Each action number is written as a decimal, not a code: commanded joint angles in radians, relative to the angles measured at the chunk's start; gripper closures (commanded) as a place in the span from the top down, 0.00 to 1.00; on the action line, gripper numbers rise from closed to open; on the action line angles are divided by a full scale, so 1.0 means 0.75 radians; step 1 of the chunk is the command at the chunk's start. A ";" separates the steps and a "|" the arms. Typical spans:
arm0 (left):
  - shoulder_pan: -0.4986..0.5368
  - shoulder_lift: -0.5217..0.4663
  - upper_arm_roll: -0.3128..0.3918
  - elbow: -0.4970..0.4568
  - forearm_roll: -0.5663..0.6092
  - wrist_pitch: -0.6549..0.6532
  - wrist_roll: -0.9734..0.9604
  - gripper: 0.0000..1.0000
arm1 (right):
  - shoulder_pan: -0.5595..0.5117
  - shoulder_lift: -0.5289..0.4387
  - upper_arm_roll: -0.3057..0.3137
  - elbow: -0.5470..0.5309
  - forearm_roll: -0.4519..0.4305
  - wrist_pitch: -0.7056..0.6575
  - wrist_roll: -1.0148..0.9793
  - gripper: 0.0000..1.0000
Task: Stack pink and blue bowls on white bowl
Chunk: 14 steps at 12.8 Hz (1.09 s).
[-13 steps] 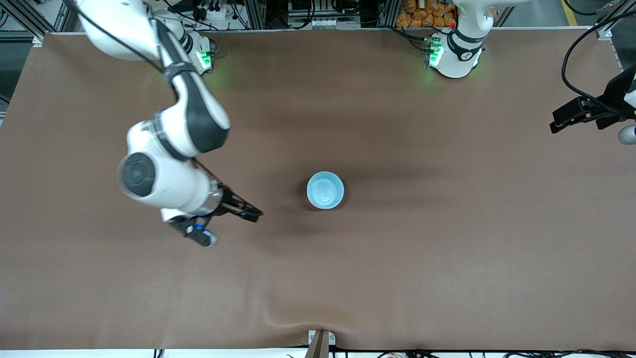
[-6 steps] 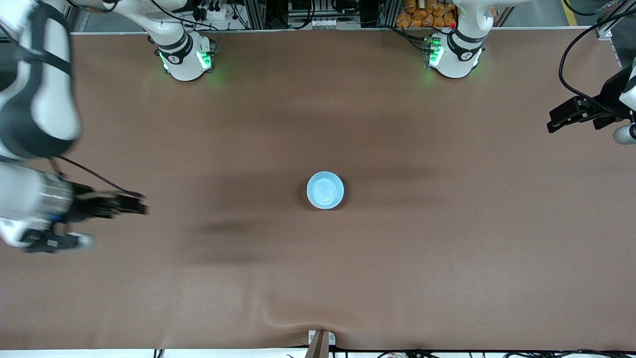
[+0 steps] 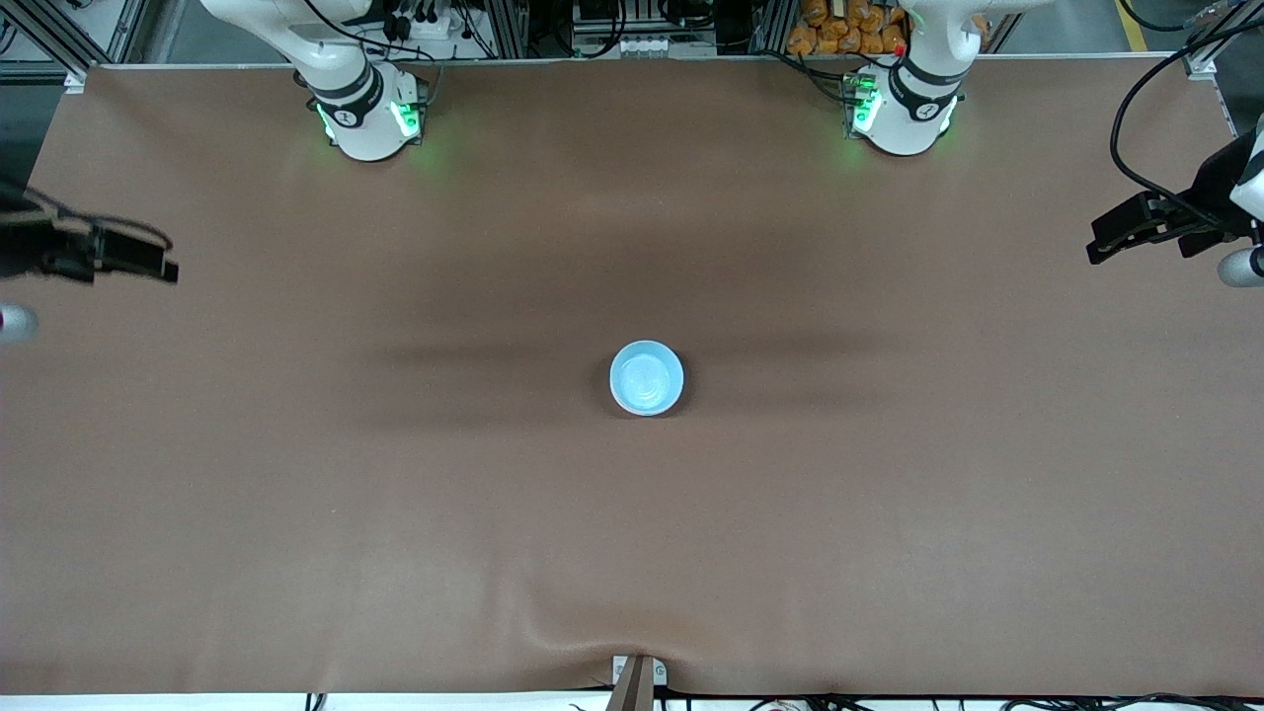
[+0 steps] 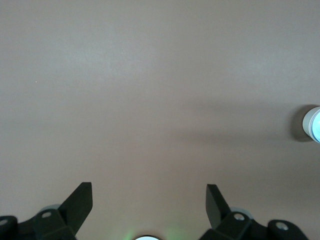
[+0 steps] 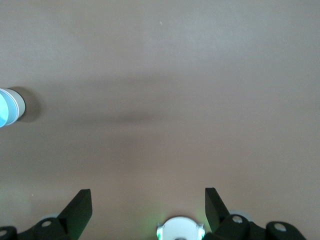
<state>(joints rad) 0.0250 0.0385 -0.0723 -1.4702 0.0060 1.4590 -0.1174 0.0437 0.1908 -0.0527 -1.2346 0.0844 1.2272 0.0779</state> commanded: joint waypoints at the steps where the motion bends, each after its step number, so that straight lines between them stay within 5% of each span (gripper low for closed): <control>1: 0.004 -0.019 0.000 -0.011 -0.020 -0.017 0.011 1.00 | 0.013 -0.352 0.005 -0.547 -0.077 0.247 0.058 1.00; 2: 0.001 -0.015 0.000 -0.009 -0.020 -0.015 0.011 1.00 | -0.001 -0.405 0.017 -0.634 -0.110 0.294 0.056 1.00; 6: -0.007 -0.012 0.000 -0.003 -0.020 -0.013 0.013 1.00 | -0.007 -0.390 0.037 -0.571 -0.239 0.394 0.021 1.00; 14: -0.011 -0.010 0.000 -0.003 -0.004 -0.015 0.019 1.00 | -0.054 -0.359 0.027 -0.540 -0.217 0.466 0.002 1.00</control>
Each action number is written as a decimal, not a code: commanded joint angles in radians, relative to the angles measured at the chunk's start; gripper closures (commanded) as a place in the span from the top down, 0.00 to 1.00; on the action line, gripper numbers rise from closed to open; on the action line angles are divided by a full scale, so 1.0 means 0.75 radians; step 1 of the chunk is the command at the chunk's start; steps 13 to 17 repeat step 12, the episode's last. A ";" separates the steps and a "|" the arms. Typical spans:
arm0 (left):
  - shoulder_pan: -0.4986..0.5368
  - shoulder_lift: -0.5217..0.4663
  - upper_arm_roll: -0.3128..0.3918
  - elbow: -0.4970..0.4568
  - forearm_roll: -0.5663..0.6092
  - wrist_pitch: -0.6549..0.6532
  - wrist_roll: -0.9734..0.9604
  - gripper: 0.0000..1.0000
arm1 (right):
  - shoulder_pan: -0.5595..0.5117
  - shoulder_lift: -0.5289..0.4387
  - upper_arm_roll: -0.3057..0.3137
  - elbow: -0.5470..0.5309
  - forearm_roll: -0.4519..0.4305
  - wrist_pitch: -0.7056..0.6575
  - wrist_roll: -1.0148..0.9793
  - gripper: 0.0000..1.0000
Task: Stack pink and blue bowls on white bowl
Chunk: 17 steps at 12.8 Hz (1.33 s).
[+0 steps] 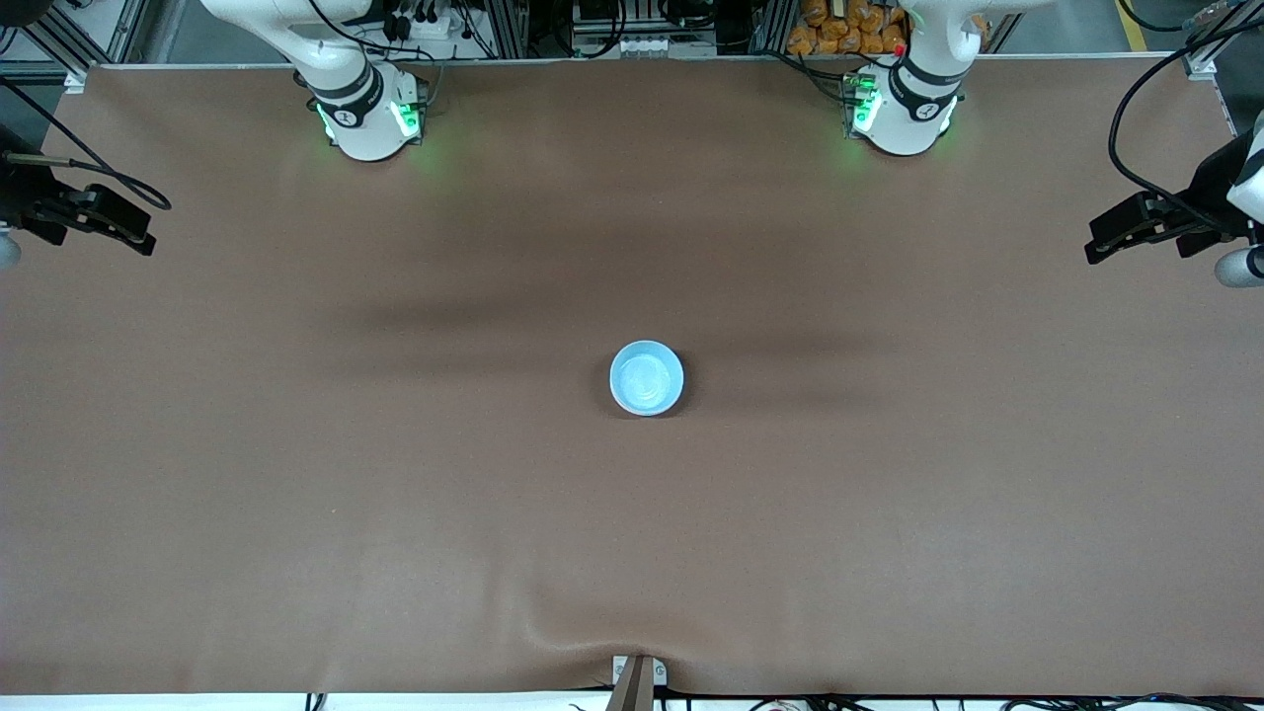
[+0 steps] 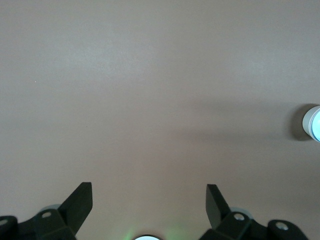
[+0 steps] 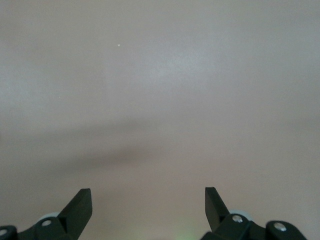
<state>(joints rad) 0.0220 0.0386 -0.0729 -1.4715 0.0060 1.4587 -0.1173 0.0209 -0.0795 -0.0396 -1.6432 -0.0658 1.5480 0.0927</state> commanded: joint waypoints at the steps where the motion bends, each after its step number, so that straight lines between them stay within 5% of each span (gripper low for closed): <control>1: -0.007 -0.008 -0.003 -0.001 -0.002 -0.014 0.023 1.00 | -0.026 0.006 0.000 0.006 -0.017 0.039 -0.017 1.00; 17: -0.011 -0.004 -0.017 0.015 -0.010 -0.014 0.009 1.00 | -0.071 0.014 -0.004 0.025 0.018 0.041 -0.021 1.00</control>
